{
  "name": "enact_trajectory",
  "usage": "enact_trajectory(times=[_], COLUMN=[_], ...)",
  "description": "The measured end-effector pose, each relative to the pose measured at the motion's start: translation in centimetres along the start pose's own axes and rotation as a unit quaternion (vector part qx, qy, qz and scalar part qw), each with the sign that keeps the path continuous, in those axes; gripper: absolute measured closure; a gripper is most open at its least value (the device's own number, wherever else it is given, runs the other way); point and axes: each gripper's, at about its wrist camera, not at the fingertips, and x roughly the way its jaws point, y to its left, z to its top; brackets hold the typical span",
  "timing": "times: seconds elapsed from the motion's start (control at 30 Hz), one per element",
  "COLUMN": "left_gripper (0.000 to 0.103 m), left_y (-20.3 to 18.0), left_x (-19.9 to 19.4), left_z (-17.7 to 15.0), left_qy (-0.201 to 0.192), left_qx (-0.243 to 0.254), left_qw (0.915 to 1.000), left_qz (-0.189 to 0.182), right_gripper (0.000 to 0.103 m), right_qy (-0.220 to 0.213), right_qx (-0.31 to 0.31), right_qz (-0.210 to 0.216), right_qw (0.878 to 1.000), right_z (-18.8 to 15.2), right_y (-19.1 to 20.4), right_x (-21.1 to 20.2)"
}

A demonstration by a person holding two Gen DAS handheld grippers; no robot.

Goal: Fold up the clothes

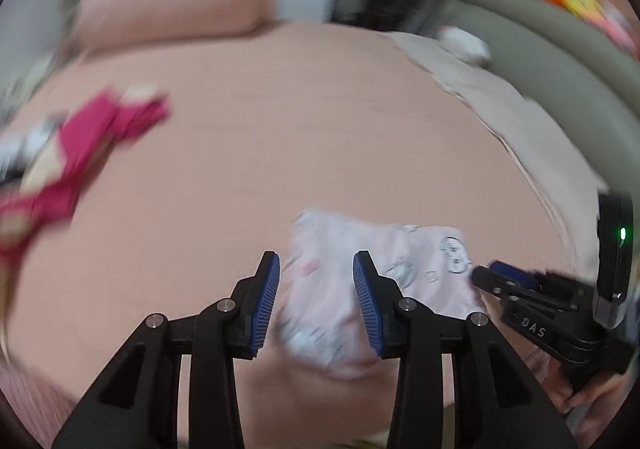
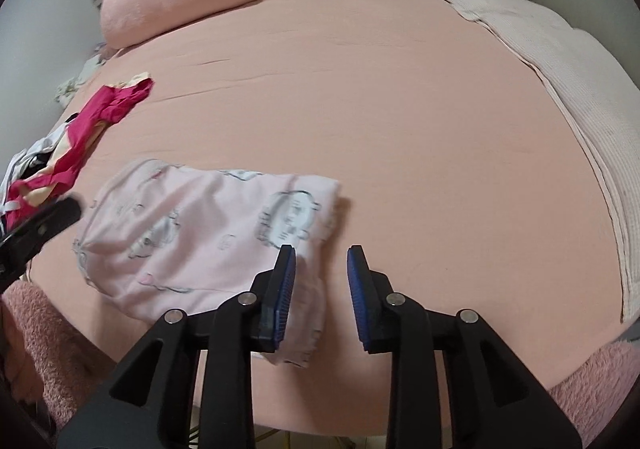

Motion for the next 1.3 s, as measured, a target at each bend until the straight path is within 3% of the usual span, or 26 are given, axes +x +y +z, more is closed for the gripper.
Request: enact_trajectory(times=[0.13,0.33,0.47,0.6,0.77,0.87,0.97,1.03,1.17,1.23,1.3], left_gripper=[0.063,0.063,0.076,0.078,0.075,0.063,0.063,0.064,0.09,0.091,0.089], left_y=[-2.0,-2.8,-2.4,-1.8,-2.0,-2.3,-4.0,-3.9,-2.2,-1.2,-0.7], left_x=[2.9,4.8,5.8,6.7,4.8,2.9,4.2,5.5,4.9,4.3,3.9], left_z=[0.4,-1.1,-0.6,0.1,0.6,-0.7,-2.3,-3.3,-3.5,-3.2,-3.2], left_qy=[0.038,0.042,0.041,0.049,0.025,0.011,0.03,0.055,0.06,0.058,0.058], left_qx=[0.043,0.074,0.083,0.087,0.08,0.071,0.111,0.119,0.12,0.106,0.096], left_qw=[0.9982,0.9963,0.9954,0.9946,0.9959,0.9967,0.9932,0.9913,0.9909,0.9927,0.9937], left_qz=[-0.02,0.005,0.023,0.029,0.034,-0.037,-0.017,-0.004,0.006,0.003,0.0], right_gripper=[0.074,0.073,0.062,0.061,0.061,0.061,0.061,0.061,0.06,0.06,0.06], right_qy=[0.01,0.027,0.035,0.043,0.034,0.004,0.004,0.02,0.051,0.057,0.047], right_qx=[-0.008,-0.019,-0.011,-0.002,0.01,0.017,0.003,-0.023,-0.015,0.014,0.019], right_qz=[0.004,0.003,0.004,0.005,0.004,0.012,0.057,0.05,0.024,0.022,-0.016], right_qw=[1.0,0.999,0.999,0.999,0.999,1.0,0.998,0.998,0.998,0.998,0.999], right_z=[-0.1,-0.6,-1.0,-1.5,-1.8,-1.4,-1.2,-1.8,-3.3,-3.3,-3.9], right_y=[1.3,1.7,0.7,-0.3,-1.6,-2.0,-0.1,1.2,-0.2,-2.0,-3.4], right_x=[1.3,2.1,2.1,2.1,1.4,0.2,0.7,1.5,2.2,1.5,0.5])
